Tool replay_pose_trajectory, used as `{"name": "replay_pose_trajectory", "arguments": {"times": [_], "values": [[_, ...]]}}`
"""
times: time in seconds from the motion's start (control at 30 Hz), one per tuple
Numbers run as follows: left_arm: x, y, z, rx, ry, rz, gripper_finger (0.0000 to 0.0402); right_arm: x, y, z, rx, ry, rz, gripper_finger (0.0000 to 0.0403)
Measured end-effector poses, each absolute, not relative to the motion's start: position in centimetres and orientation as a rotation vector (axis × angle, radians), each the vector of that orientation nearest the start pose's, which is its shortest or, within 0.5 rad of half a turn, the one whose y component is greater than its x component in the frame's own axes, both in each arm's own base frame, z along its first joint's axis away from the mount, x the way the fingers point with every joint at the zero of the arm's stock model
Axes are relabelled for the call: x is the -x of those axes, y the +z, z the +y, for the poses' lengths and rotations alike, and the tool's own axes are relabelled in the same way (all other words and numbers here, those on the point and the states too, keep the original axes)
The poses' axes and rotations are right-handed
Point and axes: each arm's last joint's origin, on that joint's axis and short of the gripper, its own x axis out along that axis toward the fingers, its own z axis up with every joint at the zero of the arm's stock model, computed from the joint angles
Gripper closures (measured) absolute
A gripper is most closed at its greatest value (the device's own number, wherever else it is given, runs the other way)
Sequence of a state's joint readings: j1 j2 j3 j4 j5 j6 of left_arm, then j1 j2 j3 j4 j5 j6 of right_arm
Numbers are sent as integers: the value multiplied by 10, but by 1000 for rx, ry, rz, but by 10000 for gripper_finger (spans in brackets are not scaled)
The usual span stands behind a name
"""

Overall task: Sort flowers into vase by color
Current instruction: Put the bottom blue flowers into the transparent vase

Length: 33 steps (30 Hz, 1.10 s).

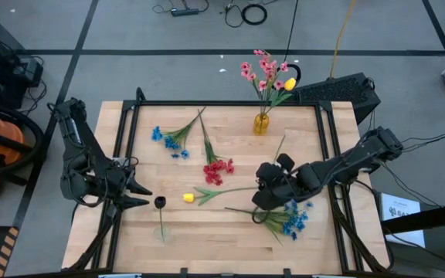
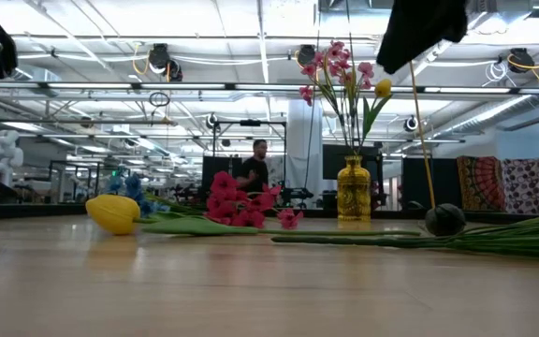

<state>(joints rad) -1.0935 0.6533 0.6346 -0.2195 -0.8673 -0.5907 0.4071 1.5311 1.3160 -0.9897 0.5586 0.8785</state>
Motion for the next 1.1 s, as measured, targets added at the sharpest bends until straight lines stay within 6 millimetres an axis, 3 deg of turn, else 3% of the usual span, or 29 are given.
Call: {"name": "replay_pose_trajectory", "arguments": {"times": [0.23,0.43,0.73,0.93,1.1], "values": [[-84,296,-114,359,-166,209,259,-295,257,79,-276,-378,946,273],[-83,291,-108,294,-45,197,259,-305,238,75,-408,-251,866,273],[-76,288,-89,211,77,183,259,-313,243,74,-483,-279,758,273],[-74,286,-71,293,153,187,259,-321,252,65,-634,-453,546,273],[-71,275,-55,287,185,292,259,-328,263,64,-730,-506,363,273]]}}
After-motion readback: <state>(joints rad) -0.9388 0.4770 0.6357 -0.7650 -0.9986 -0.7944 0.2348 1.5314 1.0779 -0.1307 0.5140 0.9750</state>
